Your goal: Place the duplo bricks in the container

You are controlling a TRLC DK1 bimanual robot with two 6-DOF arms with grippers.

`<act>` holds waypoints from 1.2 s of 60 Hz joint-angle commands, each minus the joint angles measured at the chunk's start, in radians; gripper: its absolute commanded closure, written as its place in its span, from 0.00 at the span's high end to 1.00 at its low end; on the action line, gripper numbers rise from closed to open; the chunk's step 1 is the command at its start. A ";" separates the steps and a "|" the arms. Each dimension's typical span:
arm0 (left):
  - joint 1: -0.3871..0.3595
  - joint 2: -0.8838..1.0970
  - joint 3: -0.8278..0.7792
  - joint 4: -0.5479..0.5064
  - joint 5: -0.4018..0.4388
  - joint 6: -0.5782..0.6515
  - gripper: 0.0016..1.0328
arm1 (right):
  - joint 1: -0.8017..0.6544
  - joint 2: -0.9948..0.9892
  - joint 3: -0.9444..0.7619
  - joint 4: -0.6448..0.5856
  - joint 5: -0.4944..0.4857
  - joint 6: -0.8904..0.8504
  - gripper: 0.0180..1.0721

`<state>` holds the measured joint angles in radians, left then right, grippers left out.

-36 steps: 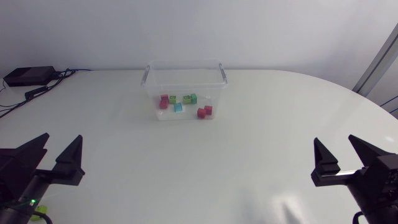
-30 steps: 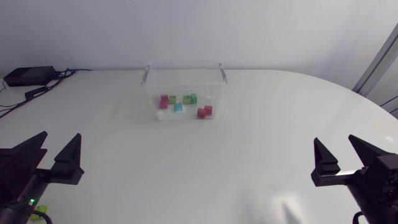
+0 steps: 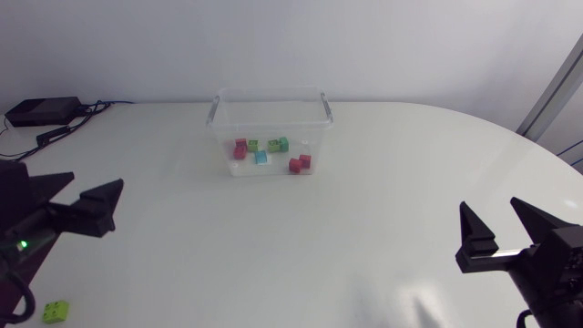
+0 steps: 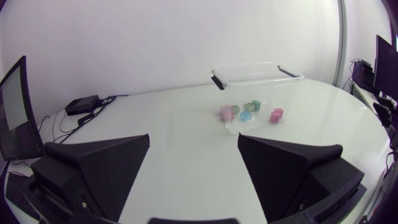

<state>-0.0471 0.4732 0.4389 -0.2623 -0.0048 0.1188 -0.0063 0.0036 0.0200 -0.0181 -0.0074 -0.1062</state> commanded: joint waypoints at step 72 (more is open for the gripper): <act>0.813 0.680 0.201 -0.647 -0.012 0.450 0.96 | 0.008 -0.008 -0.020 0.007 -0.008 -0.015 0.95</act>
<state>0.7258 1.1007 0.6884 -0.9203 -0.0238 0.5255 -0.0063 0.0036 0.0200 -0.0181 -0.0074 -0.1062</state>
